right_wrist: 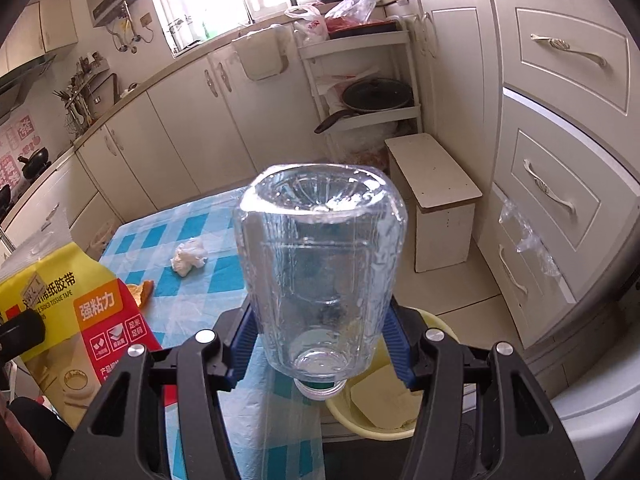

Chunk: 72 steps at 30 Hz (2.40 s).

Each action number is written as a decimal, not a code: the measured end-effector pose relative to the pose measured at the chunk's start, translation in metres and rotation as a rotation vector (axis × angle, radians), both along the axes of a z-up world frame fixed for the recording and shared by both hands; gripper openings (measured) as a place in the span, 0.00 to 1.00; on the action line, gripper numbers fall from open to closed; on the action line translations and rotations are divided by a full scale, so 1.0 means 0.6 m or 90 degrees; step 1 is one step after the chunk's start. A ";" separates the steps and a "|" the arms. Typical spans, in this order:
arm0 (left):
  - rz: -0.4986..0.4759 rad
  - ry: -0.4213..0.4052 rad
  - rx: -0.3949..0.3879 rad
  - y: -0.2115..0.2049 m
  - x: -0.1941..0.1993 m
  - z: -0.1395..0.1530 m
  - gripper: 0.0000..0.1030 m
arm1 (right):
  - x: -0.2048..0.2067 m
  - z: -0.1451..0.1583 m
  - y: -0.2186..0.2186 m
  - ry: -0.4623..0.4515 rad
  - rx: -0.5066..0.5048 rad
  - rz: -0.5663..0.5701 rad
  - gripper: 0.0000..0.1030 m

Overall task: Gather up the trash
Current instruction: 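Carry the bottle to the bucket with the right tool while the left tool holds the package, then release the bottle into the bucket while the left tool drops the package, then move both open tools back over the table toward the orange peels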

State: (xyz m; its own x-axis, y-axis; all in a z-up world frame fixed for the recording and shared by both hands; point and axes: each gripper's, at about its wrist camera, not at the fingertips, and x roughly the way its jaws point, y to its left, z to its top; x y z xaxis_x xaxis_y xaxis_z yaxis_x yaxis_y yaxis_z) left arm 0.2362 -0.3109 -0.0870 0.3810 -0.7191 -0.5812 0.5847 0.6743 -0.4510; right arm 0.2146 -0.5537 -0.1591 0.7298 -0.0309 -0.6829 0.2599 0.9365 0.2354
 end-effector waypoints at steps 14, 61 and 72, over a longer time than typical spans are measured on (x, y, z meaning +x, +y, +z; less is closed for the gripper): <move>-0.026 0.025 0.007 -0.081 0.030 -0.034 0.04 | 0.021 -0.075 -0.073 0.106 0.058 -0.068 0.63; 0.097 -0.081 0.263 -0.099 -0.049 -0.110 0.87 | -0.063 0.179 0.002 -0.197 -0.137 -0.137 0.93; 0.134 -0.091 0.288 0.001 -0.092 -0.115 0.87 | -0.064 0.189 0.059 -0.197 -0.175 -0.113 0.93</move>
State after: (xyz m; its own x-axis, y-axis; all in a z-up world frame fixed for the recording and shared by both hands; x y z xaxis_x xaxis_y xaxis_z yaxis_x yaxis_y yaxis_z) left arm 0.1808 -0.3101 -0.1558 0.5884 -0.3067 -0.7481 0.4499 0.8930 -0.0122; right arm 0.1764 -0.5186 -0.0457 0.8654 -0.3235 -0.3826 0.3785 0.9224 0.0764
